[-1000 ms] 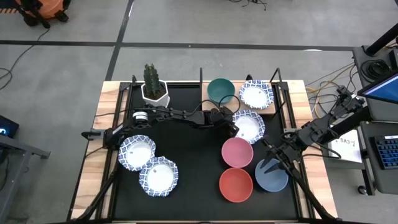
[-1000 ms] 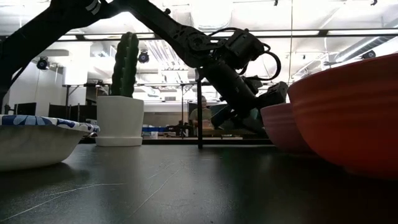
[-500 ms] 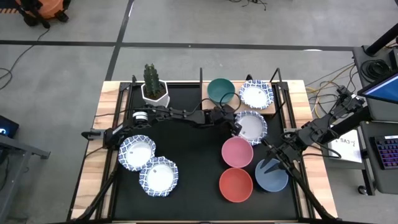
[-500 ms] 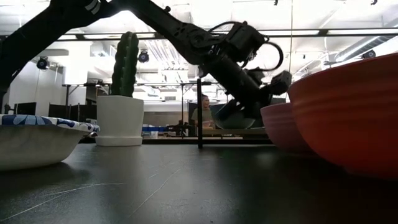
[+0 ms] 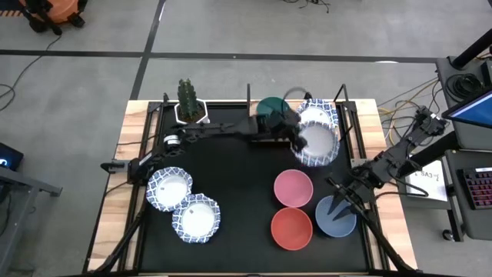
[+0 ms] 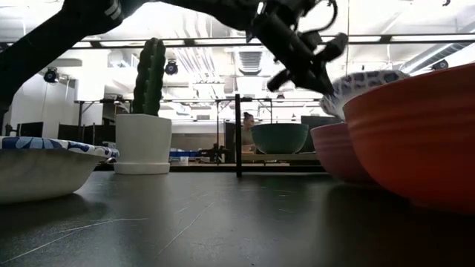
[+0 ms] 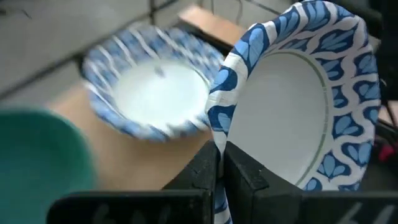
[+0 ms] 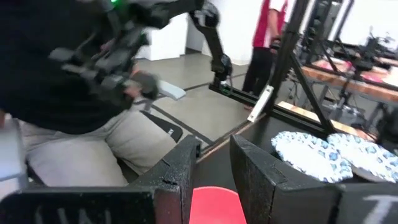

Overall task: Place and stack bowls onto a shelf
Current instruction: Stack the blue patterned bowl on top of the blue patterned bowl on the shelf

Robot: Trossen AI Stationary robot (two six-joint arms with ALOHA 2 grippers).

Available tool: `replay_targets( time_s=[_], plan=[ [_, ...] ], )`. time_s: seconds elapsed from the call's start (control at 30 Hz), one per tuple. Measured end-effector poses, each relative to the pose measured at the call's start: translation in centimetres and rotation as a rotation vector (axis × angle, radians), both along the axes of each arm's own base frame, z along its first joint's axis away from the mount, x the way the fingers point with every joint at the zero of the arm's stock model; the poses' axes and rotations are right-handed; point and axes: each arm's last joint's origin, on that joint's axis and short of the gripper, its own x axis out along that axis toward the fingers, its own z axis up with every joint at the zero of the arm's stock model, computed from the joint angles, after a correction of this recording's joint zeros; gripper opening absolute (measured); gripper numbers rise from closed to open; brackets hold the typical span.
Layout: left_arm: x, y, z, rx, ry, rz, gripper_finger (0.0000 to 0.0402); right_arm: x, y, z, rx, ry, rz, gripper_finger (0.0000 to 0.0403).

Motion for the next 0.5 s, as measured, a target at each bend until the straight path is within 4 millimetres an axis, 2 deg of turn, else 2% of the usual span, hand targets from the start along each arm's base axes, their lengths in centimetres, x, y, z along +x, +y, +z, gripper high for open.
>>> replay_targets(
  time_s=[0.13,0.2,0.37,0.5],
  plan=[
    [-0.8,3.0,3.8,0.079,-0.04,0.022,0.0001,-0.7,0.6,0.3,-0.027,-0.058,0.064,0.0089],
    [-1.3,4.7,4.7,0.094,-0.067,0.053,0.0001,-0.9,0.9,0.4,-0.037,-0.088,0.095,0.0089],
    [-2.1,8.3,4.3,0.079,-0.079,0.11,0.0001,-1.4,1.4,0.5,-0.059,-0.124,0.14,0.0089],
    [-2.2,9.9,3.7,0.069,-0.115,0.135,0.0001,-1.5,1.4,0.6,-0.058,-0.13,0.142,0.0089]
  ],
)
